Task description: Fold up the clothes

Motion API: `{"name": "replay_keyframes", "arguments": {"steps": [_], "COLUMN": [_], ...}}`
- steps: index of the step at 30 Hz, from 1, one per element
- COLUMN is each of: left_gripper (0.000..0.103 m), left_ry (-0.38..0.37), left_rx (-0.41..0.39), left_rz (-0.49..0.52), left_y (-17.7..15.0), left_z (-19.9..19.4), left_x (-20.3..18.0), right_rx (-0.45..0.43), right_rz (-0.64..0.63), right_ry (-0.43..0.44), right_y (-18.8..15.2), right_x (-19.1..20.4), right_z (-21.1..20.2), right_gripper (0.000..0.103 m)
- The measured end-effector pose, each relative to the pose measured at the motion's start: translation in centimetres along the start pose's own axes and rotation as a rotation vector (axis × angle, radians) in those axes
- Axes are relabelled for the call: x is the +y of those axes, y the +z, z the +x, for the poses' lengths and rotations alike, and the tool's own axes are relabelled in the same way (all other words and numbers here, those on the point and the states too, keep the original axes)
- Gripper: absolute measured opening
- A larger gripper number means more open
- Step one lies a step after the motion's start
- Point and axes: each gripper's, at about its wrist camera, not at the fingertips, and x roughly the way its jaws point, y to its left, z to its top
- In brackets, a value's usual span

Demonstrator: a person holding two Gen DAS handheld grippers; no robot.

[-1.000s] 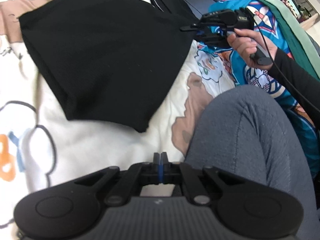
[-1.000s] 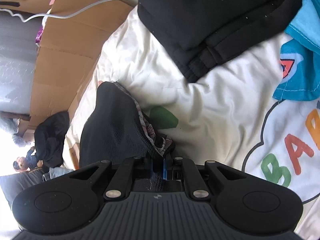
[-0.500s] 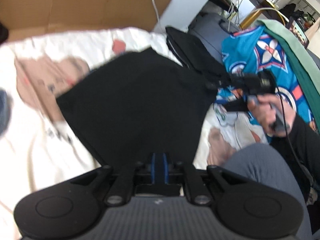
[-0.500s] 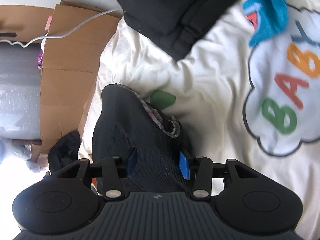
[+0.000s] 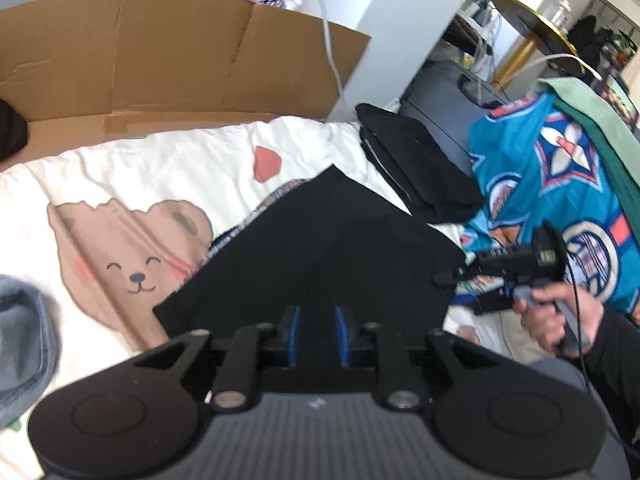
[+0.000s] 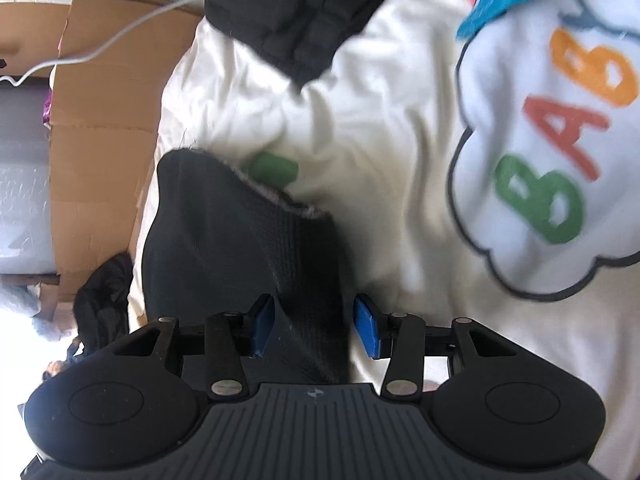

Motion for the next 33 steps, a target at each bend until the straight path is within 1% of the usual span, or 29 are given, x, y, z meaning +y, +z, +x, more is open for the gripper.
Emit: {"name": "replay_keyframes", "arguments": {"steps": [1, 2, 4, 6, 7, 9, 11, 12, 14, 16, 17, 18, 19, 20, 21, 22, 23, 24, 26, 29, 33], "left_gripper": [0.021, 0.021, 0.021, 0.022, 0.023, 0.023, 0.023, 0.024, 0.026, 0.038, 0.04, 0.045, 0.049, 0.051, 0.055, 0.061, 0.063, 0.065, 0.065, 0.068, 0.077], "left_ry": [0.001, 0.002, 0.002, 0.001, 0.001, 0.001, 0.008, 0.013, 0.022, 0.031, 0.035, 0.04, 0.045, 0.048, 0.05, 0.051, 0.047, 0.038, 0.02, -0.018, -0.082], "left_rx": [0.0, 0.0, 0.0, 0.0, 0.0, -0.005, -0.007, -0.008, -0.009, -0.01, -0.01, -0.011, -0.011, -0.01, -0.006, -0.003, 0.002, 0.009, 0.021, 0.053, 0.106], "left_rz": [-0.005, -0.009, -0.007, -0.001, 0.001, 0.005, 0.003, 0.001, -0.003, -0.006, -0.008, -0.01, -0.012, -0.018, -0.029, -0.039, -0.048, -0.056, -0.072, -0.075, -0.068], "left_y": [0.3, 0.6, 1.3, 2.1, 2.5, 3.3, 4.2, 4.6, 5.4, 6.1, 6.5, 6.9, 7.3, 7.6, 7.8, 8.0, 8.2, 8.3, 8.6, 8.9, 9.2], "left_z": [0.7, 1.3, 2.5, 3.6, 4.1, 5.0, 5.5, 5.7, 6.0, 6.4, 6.6, 6.8, 6.9, 7.3, 7.7, 8.1, 8.6, 9.1, 10.2, 11.9, 14.3], "left_x": [0.1, 0.3, 0.3, 0.4, 0.4, 0.6, 1.0, 1.2, 1.6, 2.1, 2.3, 2.6, 2.8, 3.0, 3.3, 3.6, 3.8, 4.0, 4.3, 4.5, 4.4], "right_rx": [0.006, 0.007, -0.002, -0.047, -0.088, -0.184, -0.271, -0.299, -0.313, -0.305, -0.296, -0.285, -0.272, -0.258, -0.243, -0.224, -0.205, -0.19, -0.168, -0.141, -0.113], "right_rz": [-0.011, -0.02, -0.018, 0.032, 0.046, 0.046, 0.079, 0.097, 0.091, 0.069, 0.067, 0.069, 0.076, 0.084, 0.09, 0.09, 0.089, 0.082, 0.065, 0.072, 0.093], "right_ry": [0.005, 0.008, 0.017, 0.042, 0.049, 0.041, 0.057, 0.059, 0.019, 0.008, 0.014, 0.017, 0.024, 0.032, 0.043, 0.05, 0.056, 0.052, 0.028, 0.026, 0.032], "right_y": [-0.1, -0.2, -0.4, -0.7, -0.9, -1.5, -2.0, -2.2, -2.1, -2.0, -1.8, -1.7, -1.7, -1.6, -1.5, -1.4, -1.5, -1.5, -1.6, -1.5, -1.2], "right_x": [0.1, 0.3, 0.4, 0.1, 0.2, 0.9, 1.4, 1.5, 1.9, 2.1, 1.9, 1.7, 1.4, 1.1, 0.9, 0.8, 0.8, 0.9, 1.3, 1.1, 0.7], "right_z": [0.3, 0.5, 0.6, 0.2, -0.2, -0.9, -1.0, -0.9, -0.6, -0.6, -0.6, -0.6, -0.6, -0.6, -0.4, -0.2, 0.0, 0.2, 0.5, 0.8, 1.6], "right_gripper": [0.048, 0.045, 0.015, 0.009, 0.009, 0.009, 0.009, 0.009, 0.011, 0.013, 0.015, 0.022, 0.035, 0.039, 0.042, 0.042, 0.042, 0.043, 0.043, 0.043, 0.043]}}
